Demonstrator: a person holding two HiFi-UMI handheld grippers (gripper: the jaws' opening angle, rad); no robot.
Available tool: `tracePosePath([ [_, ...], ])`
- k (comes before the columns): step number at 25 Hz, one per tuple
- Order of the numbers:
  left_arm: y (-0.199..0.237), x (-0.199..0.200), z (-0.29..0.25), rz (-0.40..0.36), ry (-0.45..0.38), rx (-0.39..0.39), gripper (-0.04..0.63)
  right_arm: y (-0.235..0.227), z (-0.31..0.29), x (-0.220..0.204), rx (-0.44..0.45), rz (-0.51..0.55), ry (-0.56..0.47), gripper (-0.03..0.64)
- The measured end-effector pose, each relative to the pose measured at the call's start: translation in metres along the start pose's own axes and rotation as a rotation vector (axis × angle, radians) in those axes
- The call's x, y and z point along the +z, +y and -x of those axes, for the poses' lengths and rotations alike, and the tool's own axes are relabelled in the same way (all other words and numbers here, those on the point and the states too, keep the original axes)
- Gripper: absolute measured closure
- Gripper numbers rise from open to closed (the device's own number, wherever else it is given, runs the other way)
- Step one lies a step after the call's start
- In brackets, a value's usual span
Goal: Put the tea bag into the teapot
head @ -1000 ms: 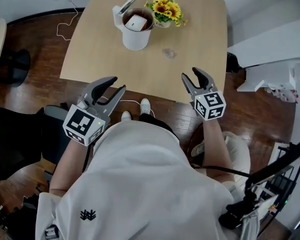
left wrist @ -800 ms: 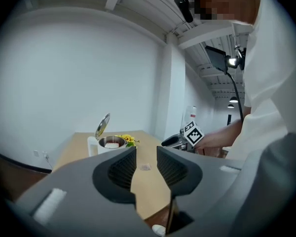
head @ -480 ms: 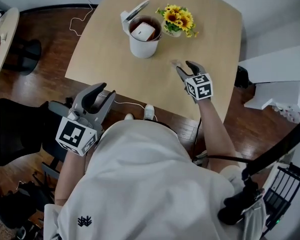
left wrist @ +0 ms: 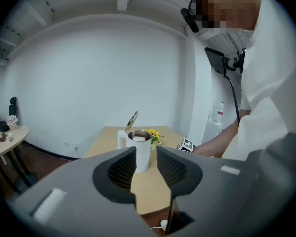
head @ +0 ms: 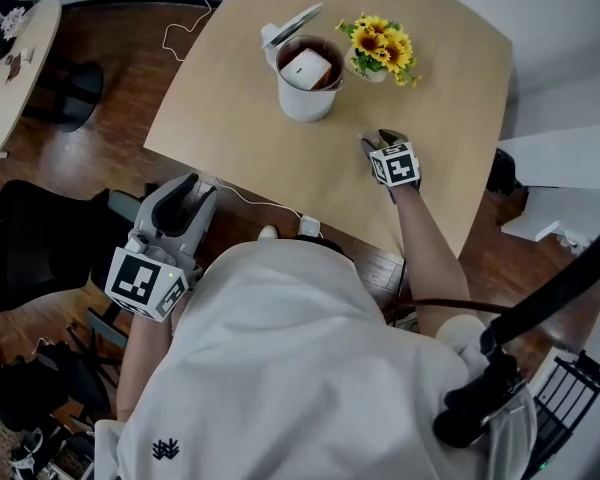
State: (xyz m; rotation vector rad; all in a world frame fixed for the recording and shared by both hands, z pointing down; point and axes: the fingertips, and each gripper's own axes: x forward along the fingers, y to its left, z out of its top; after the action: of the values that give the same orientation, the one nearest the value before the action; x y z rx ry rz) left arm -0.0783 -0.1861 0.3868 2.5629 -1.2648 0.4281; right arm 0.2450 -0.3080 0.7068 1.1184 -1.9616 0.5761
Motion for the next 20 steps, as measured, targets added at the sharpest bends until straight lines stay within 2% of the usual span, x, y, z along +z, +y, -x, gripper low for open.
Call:
tracePosePath([
  [3,0.003,0.001,0.000,-0.002,0.004,0.011,0.491,-0.001,-0.011,-0.007,0.005,-0.005,0.028,0.421],
  [6,0.006,0.003,0.000,-0.005,-0.003,0.021,0.489,-0.002,-0.017,-0.016,0.004,-0.013,0.054,0.467],
  [11,0.010,0.002,0.001,-0.013,-0.007,0.046,0.489,0.003,-0.021,-0.016,0.023,-0.022,0.034,0.516],
  [16,0.007,0.002,0.002,-0.014,-0.008,0.042,0.491,0.001,-0.016,-0.015,0.006,-0.036,0.032,0.526],
  [20,0.005,0.000,-0.003,-0.010,-0.010,0.018,0.489,0.001,0.008,-0.001,0.003,-0.037,-0.012,0.526],
])
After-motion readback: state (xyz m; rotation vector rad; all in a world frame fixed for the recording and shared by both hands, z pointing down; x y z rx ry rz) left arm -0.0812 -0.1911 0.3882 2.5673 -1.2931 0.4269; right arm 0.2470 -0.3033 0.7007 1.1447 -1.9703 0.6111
